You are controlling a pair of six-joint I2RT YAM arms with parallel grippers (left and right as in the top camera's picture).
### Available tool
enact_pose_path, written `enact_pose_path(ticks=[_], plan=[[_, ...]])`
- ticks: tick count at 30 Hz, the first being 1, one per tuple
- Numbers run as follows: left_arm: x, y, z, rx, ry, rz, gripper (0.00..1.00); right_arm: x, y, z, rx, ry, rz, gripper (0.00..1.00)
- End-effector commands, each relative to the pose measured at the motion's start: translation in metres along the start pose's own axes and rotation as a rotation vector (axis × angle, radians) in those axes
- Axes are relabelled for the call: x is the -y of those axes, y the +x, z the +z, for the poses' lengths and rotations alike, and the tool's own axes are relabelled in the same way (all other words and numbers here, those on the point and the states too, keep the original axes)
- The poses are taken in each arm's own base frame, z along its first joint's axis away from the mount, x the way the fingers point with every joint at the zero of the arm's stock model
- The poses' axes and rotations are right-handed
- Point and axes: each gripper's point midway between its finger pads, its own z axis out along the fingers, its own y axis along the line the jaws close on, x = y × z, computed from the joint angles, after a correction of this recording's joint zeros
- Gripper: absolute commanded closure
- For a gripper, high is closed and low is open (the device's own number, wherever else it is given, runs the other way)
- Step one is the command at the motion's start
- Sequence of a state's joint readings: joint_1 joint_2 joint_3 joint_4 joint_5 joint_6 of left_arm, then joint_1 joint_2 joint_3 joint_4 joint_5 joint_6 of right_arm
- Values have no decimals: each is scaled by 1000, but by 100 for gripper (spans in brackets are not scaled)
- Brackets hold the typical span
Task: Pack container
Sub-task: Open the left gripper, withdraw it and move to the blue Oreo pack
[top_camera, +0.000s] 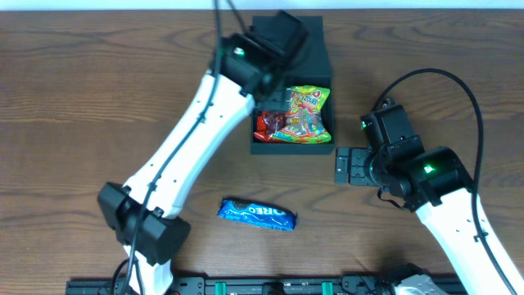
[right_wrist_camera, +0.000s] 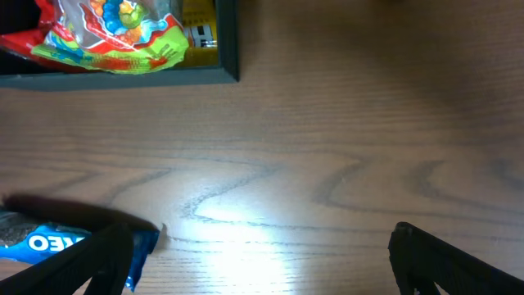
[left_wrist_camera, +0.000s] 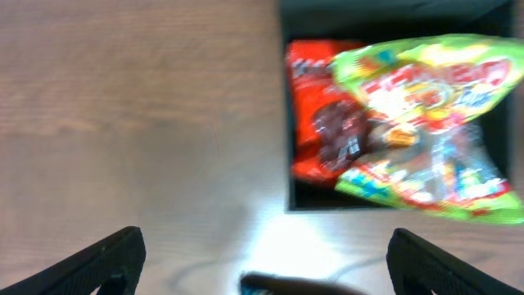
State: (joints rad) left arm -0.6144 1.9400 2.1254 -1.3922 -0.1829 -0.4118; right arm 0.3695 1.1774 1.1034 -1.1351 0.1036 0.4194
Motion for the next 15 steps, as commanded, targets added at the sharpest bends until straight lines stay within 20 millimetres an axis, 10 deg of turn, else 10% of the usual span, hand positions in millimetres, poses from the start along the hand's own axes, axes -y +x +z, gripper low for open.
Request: enact_pose_path(ticks=[1, 15], plan=[[-7, 9, -21, -4, 22, 70, 5, 4, 0, -1, 9, 15, -14, 1], [3, 99, -49, -153, 41, 530, 5, 5, 0, -1, 10, 20, -15, 1]])
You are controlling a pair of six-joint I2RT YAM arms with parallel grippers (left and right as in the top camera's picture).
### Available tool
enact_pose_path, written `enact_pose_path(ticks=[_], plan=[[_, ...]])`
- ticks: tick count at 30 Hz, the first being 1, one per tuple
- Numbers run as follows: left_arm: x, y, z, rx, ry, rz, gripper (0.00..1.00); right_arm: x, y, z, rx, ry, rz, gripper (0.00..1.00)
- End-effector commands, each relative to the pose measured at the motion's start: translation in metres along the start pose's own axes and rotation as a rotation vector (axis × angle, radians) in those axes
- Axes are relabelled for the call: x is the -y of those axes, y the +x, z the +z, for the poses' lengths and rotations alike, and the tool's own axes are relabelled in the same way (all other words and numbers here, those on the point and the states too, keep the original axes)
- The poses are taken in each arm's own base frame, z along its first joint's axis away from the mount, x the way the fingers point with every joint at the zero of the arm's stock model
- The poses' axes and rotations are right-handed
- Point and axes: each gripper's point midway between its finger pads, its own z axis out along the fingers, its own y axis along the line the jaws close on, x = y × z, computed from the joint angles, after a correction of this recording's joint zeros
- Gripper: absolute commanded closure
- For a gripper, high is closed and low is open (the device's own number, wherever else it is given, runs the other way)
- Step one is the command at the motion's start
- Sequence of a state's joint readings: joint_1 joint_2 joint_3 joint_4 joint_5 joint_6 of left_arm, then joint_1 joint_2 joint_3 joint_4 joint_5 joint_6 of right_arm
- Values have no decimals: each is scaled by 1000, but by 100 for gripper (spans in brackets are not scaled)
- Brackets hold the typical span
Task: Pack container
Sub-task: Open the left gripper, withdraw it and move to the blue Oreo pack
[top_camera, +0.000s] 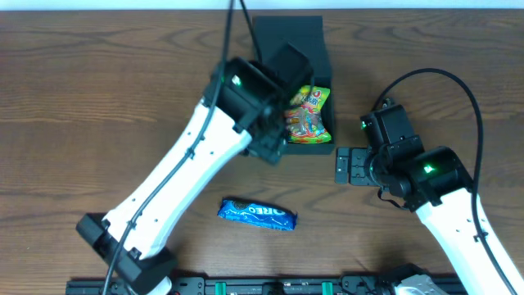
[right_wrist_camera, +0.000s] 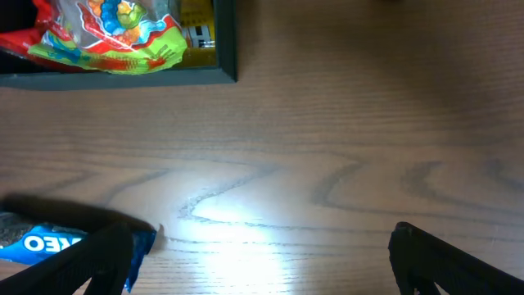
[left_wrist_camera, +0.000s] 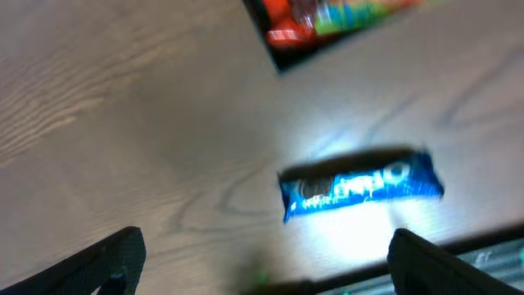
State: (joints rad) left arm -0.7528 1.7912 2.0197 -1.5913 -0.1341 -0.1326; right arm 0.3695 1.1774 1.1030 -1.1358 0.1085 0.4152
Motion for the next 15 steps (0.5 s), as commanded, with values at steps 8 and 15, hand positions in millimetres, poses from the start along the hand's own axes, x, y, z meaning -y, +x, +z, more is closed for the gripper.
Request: enact_pose_path(ticks=[8, 15], plan=[[25, 85, 17, 63, 194, 307, 5, 4, 0, -1, 7, 15, -10, 1], [31, 123, 75, 22, 208, 449, 5, 4, 1, -1, 3, 17, -10, 1]])
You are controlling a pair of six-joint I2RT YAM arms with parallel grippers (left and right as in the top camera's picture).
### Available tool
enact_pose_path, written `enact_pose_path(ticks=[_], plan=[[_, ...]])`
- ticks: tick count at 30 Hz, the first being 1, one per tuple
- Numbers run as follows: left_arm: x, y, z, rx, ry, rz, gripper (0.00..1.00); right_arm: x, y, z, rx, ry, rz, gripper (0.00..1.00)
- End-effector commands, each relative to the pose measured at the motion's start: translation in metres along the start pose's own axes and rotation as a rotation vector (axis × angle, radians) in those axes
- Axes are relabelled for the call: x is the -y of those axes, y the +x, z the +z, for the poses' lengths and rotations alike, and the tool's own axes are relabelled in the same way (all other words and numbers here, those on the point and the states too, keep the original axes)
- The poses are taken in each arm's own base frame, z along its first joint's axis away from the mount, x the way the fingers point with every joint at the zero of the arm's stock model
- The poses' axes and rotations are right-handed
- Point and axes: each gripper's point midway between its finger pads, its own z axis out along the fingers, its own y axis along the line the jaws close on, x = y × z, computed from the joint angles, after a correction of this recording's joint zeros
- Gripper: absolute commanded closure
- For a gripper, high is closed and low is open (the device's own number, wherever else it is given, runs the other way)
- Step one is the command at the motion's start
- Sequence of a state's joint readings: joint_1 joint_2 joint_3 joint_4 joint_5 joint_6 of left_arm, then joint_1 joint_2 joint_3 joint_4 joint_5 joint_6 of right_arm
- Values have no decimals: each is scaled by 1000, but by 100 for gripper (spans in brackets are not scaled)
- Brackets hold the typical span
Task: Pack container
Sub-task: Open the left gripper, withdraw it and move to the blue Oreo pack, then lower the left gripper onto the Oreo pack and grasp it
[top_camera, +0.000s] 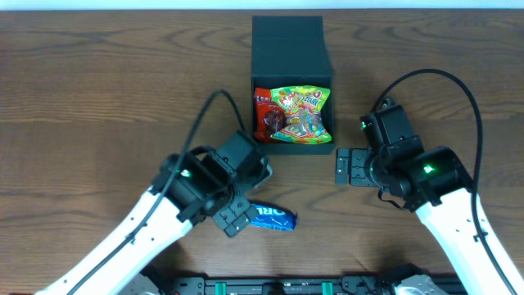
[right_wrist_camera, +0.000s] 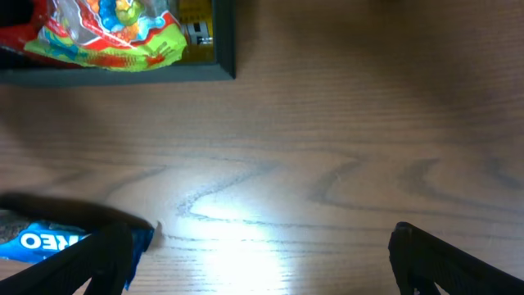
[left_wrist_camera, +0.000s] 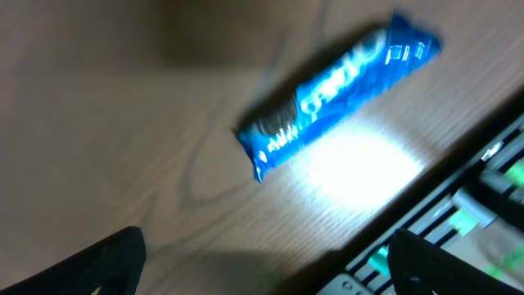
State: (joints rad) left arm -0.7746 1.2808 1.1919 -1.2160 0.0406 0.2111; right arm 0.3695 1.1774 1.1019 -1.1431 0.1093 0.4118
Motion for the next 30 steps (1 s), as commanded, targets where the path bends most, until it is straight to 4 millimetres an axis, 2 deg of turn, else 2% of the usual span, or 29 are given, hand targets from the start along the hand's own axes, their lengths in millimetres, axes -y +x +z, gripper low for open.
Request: enact_pose_path(ticks=[1, 3, 8, 14, 17, 20, 24, 30], plan=[[15, 10, 23, -29, 75, 119, 5, 3, -1, -1, 11, 13, -6, 1], [28, 5, 29, 0, 135, 179, 5, 4, -2, -1, 14, 15, -6, 1], [40, -1, 42, -22, 157, 264, 5, 2, -4, -1, 25, 10, -4, 1], [51, -8, 74, -105, 178, 337, 5, 1, -7, -1, 35, 5, -3, 1], [50, -7, 88, -149, 176, 338, 5, 2, -7, -1, 34, 6, -3, 1], [36, -11, 102, -179, 99, 344, 5, 1, -7, -1, 35, 5, -3, 1], [35, -11, 121, -218, 101, 344, 2, 1, -7, -1, 34, 6, -3, 1], [37, -17, 132, -210, 107, 340, 1, 1, -7, -1, 35, 5, -3, 1]])
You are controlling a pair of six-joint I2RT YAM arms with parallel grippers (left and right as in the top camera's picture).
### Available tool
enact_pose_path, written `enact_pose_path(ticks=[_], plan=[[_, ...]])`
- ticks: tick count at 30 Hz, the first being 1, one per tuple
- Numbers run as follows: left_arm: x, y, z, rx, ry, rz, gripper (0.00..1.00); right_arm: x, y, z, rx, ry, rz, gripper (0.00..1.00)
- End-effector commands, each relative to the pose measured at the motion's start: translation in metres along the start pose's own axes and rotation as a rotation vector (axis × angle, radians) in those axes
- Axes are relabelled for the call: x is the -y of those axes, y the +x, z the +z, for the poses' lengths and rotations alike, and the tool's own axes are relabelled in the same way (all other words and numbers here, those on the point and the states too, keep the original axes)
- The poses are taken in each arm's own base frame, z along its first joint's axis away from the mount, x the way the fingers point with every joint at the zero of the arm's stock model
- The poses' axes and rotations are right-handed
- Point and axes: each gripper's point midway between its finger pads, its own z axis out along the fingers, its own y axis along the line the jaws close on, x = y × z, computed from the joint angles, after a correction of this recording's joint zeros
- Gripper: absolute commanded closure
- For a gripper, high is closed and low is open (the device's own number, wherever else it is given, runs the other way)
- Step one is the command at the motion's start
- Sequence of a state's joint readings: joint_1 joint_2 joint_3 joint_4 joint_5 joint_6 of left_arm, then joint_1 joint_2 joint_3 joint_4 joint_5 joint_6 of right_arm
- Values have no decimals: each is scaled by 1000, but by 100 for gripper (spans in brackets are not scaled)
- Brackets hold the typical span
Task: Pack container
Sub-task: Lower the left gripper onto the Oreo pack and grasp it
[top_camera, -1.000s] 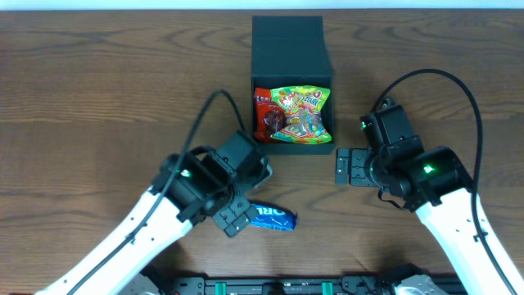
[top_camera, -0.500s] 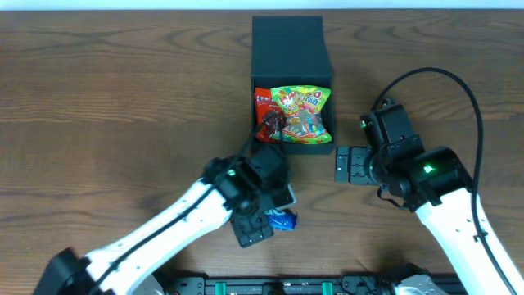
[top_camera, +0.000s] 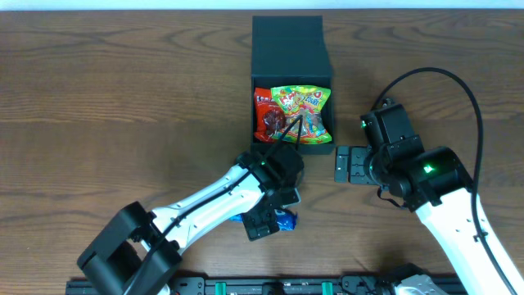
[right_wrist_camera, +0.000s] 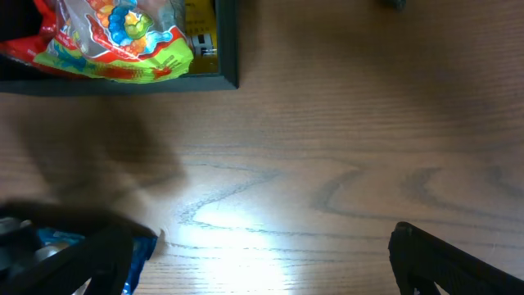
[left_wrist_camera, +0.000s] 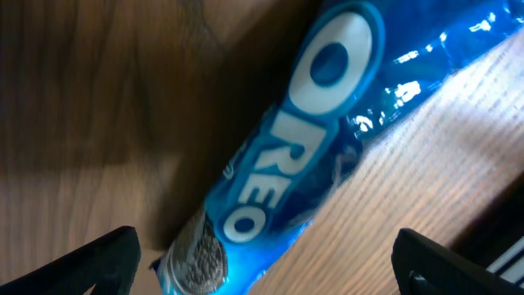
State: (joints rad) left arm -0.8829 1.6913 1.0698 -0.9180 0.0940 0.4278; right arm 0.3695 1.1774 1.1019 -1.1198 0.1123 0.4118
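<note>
A blue Oreo pack [left_wrist_camera: 303, 147] lies on the wooden table near the front edge, and only its right end [top_camera: 285, 219] shows in the overhead view. My left gripper [top_camera: 268, 216] hangs low over it, open, its fingers [left_wrist_camera: 90, 262] wide at either side of the pack's biscuit-picture end. The black container [top_camera: 292, 49] at the back holds a green candy bag [top_camera: 307, 111] and a red pack [top_camera: 266, 119]. My right gripper [top_camera: 344, 165] stays open to the container's right, holding nothing.
A black rail with green lights [top_camera: 270, 287] runs along the table's front edge, just beyond the Oreo pack. The right wrist view shows the container's corner wall [right_wrist_camera: 229, 49], a yellow item [right_wrist_camera: 201, 33] inside it, and bare wood below.
My left gripper was higher and at the Oreo pack's left end; now it is right over the pack and much closer, still open. The right arm has not moved.
My left gripper was open over the container's bags. Then it stood at the container's near edge with the Oreo pack in its view. Then it was beside the pack's left end, and now it is low over the pack. The right arm stayed put.
</note>
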Motion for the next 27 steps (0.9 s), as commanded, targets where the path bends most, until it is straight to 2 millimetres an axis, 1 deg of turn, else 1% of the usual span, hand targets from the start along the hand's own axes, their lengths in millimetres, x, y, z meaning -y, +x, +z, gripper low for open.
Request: enact_pose_path(ticks=[1, 6, 15, 19, 23, 27], plan=[[-3, -4, 1, 8, -11, 18, 1, 3, -1, -1, 13, 12, -6, 1], [-3, -8, 6, 31, -12, 18, 1, 3, -2, -1, 13, 12, -6, 1], [-1, 0, 21, 22, -6, -17, 1, 3, -2, -1, 16, 11, -5, 1], [-1, -2, 21, 30, -6, -31, 1, 3, -3, -1, 17, 10, -5, 1], [-2, -4, 22, 42, -12, -30, 4, 3, -2, -1, 16, 10, -5, 1], [-2, -5, 25, 48, -12, -31, 3, 3, -2, -1, 16, 11, -5, 1]])
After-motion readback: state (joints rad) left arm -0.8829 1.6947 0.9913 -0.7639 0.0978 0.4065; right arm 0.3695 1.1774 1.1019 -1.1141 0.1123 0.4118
